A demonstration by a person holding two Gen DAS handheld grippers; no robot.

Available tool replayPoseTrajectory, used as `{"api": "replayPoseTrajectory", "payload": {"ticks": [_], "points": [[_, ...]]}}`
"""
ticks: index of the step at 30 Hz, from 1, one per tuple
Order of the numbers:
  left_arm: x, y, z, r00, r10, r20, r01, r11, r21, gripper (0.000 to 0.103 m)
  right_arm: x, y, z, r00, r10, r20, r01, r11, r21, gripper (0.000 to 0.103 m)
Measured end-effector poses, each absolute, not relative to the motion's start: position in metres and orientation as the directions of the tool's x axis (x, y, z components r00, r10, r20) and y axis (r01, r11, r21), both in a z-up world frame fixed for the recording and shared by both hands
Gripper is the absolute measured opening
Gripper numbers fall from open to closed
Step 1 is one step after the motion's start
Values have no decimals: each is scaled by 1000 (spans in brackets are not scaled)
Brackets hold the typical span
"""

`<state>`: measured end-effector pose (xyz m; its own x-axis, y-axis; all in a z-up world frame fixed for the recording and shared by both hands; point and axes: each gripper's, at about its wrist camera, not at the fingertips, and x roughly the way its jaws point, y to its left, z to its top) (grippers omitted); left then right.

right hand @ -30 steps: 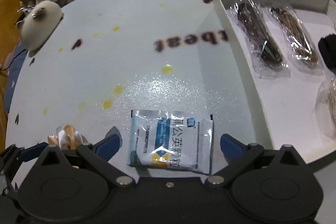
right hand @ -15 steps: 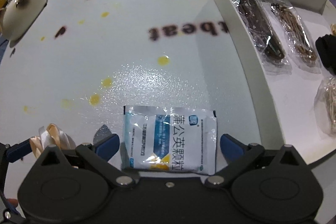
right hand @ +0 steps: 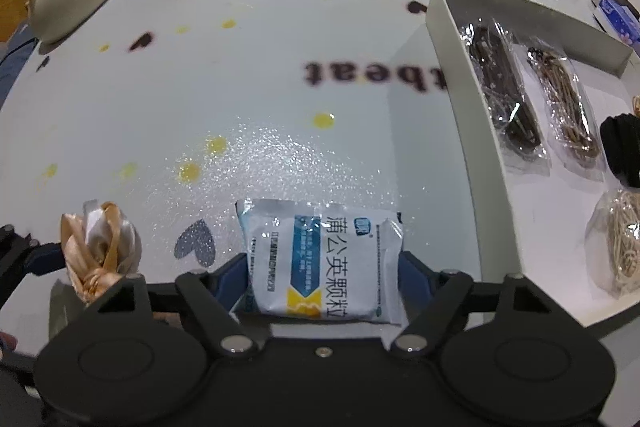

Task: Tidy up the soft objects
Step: 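Close the right tool on the blue-white packet while the left tool holds the scrunchie, then lift the packet and scrunchie and carry both over the white tray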

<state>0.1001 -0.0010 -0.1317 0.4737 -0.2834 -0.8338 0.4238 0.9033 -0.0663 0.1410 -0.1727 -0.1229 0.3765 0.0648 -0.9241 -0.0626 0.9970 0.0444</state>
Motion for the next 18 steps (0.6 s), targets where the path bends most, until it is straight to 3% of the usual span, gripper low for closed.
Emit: {"api": "replayPoseTrajectory", "payload": {"ticks": [1,3,10,18], "points": [[100,1,-131,477,-288,-830,410,909,-80,74,138,-173,-120,392,70,-917,-74,996,44,70],[101,4,-129,486,-292,-823,386,917,-98,74,136,-175,-117,404,83,-911,-79,995,55,69],[106,13,-113,539,-288,-791,324,938,-121,74,127,-187,-105,460,99,-882,-54,995,83,68],[112,12,-83,627,-274,-729,274,954,-122,74,110,-196,-74,625,113,-772,-69,994,90,68]]}}
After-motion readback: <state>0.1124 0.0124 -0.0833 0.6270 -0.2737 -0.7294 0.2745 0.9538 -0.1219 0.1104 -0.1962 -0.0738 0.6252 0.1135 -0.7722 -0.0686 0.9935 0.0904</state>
